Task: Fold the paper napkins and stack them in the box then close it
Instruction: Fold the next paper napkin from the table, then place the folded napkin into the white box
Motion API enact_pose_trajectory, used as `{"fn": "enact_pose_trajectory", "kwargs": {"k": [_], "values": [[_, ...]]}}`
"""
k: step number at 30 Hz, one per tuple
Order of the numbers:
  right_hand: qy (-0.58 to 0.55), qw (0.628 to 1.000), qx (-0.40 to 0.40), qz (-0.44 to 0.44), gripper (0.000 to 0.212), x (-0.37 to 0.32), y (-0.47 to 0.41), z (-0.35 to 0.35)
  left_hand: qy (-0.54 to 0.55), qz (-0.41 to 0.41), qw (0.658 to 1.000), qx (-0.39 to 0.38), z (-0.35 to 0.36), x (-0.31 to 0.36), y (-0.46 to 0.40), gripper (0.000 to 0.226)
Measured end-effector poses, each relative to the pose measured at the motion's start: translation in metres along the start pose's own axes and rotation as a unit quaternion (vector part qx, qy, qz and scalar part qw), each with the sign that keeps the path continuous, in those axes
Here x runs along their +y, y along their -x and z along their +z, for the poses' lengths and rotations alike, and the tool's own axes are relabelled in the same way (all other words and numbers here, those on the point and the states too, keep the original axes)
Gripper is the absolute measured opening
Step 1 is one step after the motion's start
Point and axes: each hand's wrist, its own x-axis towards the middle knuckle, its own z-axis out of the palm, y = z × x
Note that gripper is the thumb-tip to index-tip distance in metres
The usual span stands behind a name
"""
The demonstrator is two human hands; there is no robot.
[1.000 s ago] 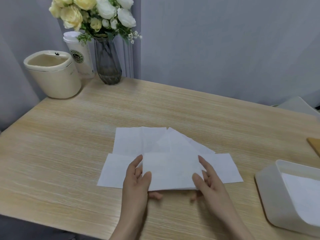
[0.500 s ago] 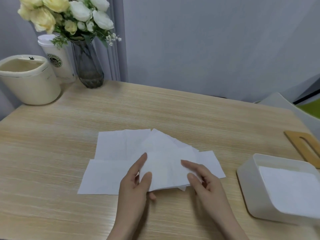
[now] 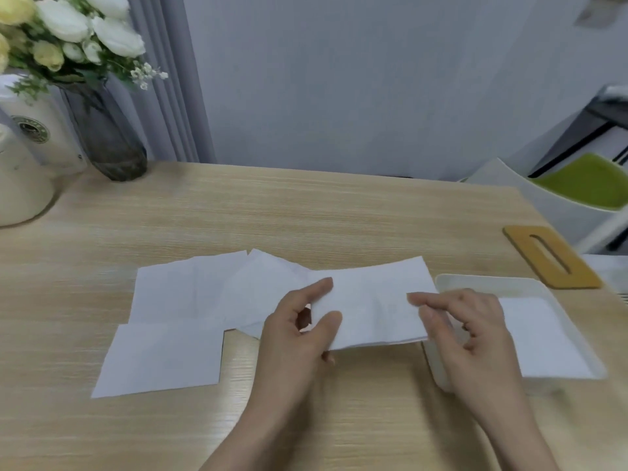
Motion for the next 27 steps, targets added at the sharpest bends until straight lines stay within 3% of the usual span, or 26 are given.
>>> {"fn": "enact_pose_trajectory", "kwargs": {"k": [9, 20, 27], "values": [[0.034, 0.992, 0.081, 0.085, 0.028, 0.042, 0.005, -0.072, -0.136, 0.075, 0.983, -0.102, 0.088, -0.005, 0.007, 0.035], [0.09, 0.988, 0.084, 0.094, 0.029, 0.086, 0.006, -0.111, -0.3, 0.223, 0.918, -0.131, 0.132, -0.032, 0.009, 0.042], [0.153, 0.981, 0.063, 0.105, 0.022, 0.108, 0.011, -0.117, -0.393, 0.275, 0.87, -0.116, 0.138, -0.043, 0.009, 0.042]]}}
